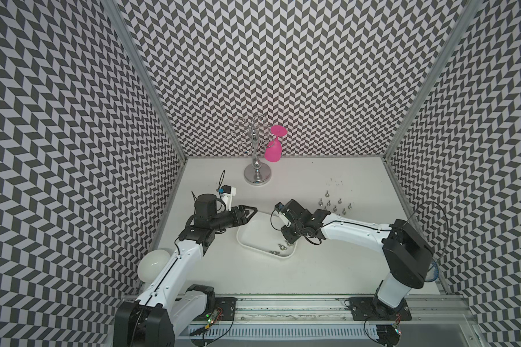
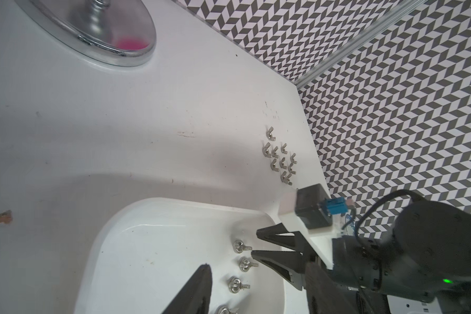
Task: Take out the wing nut from the storage box
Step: Pick up the wing nut from the storage box.
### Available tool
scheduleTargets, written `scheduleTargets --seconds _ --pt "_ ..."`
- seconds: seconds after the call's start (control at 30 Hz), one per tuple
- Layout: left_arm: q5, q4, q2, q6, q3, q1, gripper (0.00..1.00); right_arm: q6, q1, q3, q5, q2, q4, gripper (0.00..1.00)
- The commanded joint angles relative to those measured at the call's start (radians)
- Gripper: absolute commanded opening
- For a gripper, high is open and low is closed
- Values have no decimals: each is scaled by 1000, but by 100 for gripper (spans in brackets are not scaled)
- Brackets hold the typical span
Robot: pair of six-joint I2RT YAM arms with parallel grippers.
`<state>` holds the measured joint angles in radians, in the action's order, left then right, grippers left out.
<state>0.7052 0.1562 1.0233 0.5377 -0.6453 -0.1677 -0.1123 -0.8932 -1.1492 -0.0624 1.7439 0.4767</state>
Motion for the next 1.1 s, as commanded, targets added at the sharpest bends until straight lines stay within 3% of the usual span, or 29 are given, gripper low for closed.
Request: scheduleTargets --seconds 0.0,0.43,1.07 --pt "9 -18 -6 10 13 -16 58 6 -1 -42 -23 53 -26 34" --pt "-8 -4 -12 6 15 -32 58 5 -1 -62 -13 130 -27 33" --pt "-16 2 2 -7 22 -33 58 -38 -4 -154 -53 164 154 29"
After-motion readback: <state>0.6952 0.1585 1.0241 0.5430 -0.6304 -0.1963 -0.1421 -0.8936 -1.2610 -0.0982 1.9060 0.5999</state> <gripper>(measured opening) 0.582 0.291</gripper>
